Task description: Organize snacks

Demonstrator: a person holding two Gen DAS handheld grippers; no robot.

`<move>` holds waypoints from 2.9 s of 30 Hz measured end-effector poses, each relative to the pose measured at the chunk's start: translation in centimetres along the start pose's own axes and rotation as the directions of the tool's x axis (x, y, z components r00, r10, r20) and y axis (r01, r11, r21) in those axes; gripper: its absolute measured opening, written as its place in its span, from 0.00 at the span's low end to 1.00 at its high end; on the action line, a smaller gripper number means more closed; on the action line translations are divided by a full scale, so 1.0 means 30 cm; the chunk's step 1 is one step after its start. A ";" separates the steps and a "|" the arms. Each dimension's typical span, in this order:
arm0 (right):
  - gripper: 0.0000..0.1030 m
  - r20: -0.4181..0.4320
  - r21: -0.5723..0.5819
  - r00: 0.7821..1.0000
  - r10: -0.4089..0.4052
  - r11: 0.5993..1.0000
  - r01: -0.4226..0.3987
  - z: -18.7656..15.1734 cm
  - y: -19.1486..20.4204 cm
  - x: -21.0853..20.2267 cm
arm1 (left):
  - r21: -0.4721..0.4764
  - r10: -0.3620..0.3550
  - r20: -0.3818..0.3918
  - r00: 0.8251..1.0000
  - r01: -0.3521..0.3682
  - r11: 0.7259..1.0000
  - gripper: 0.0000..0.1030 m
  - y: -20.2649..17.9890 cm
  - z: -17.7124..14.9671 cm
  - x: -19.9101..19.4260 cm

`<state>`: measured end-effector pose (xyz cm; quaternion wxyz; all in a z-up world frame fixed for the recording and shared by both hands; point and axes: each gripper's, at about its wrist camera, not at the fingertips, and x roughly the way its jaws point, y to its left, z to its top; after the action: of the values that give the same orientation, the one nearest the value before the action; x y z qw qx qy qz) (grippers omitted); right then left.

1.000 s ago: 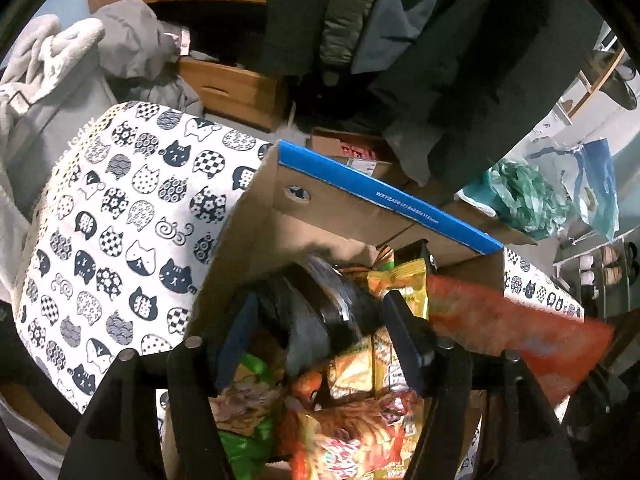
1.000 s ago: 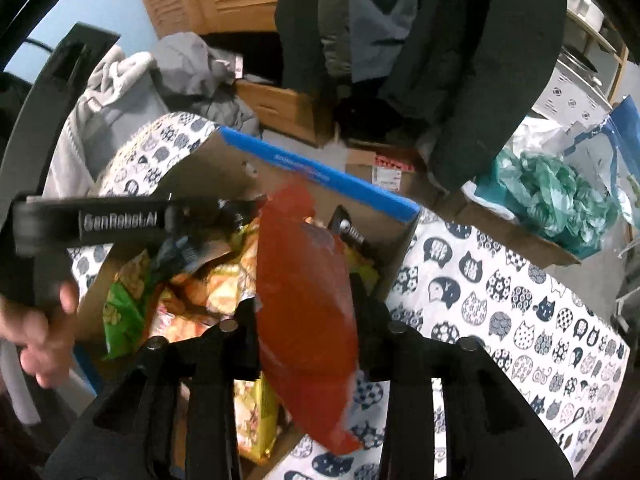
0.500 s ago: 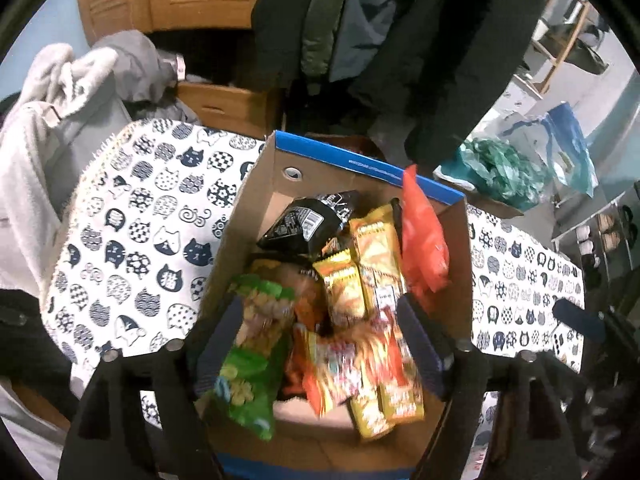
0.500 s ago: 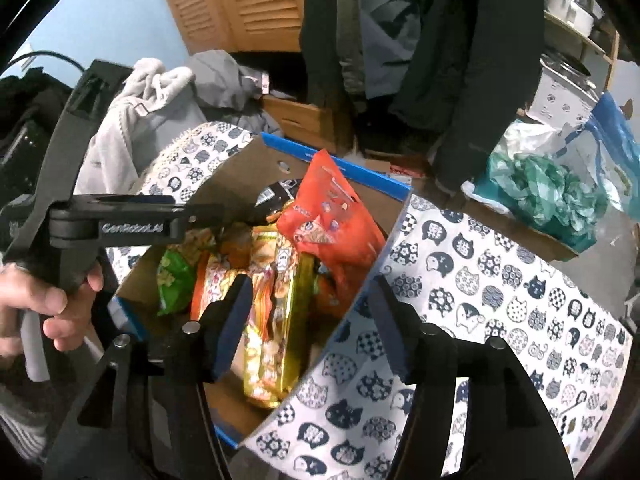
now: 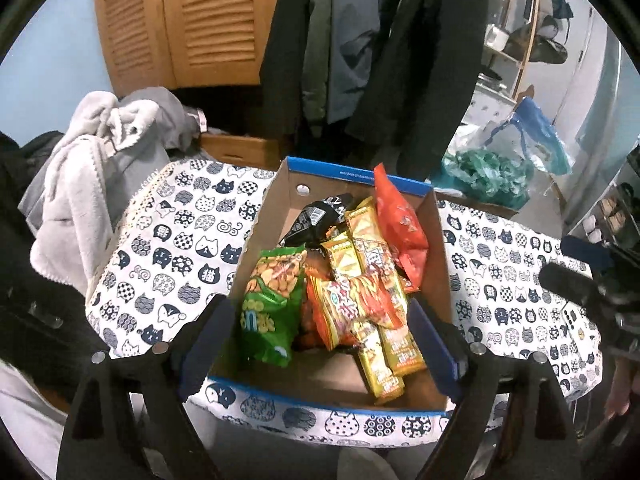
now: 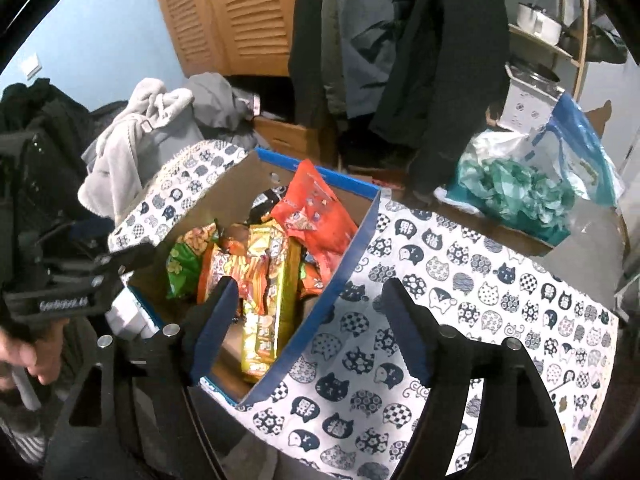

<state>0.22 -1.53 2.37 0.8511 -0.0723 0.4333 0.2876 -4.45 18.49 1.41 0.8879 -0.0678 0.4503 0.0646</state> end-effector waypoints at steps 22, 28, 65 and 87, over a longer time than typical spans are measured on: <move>0.73 0.097 -0.005 0.994 -0.047 0.999 0.048 -0.105 -0.054 -0.169 | -0.041 0.066 0.163 0.984 -0.060 0.997 0.92 -0.065 -0.173 -0.231; 0.73 0.101 0.001 0.994 -0.051 0.999 0.051 -0.117 -0.072 -0.189 | -0.029 0.081 0.169 0.982 -0.077 0.997 0.92 -0.083 -0.193 -0.235; 0.73 0.098 0.013 0.994 -0.053 0.999 0.052 -0.120 -0.078 -0.201 | -0.001 0.115 0.186 0.976 -0.117 0.993 0.92 -0.131 -0.206 -0.263; 0.73 0.099 0.012 0.994 -0.052 0.999 0.051 -0.121 -0.083 -0.203 | 0.006 0.111 0.185 0.976 -0.114 0.993 0.92 -0.143 -0.199 -0.267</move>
<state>-3.74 -7.53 4.58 0.8790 -0.0651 0.3897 0.2669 -13.10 12.79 4.66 0.9213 -0.0285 0.3697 0.1169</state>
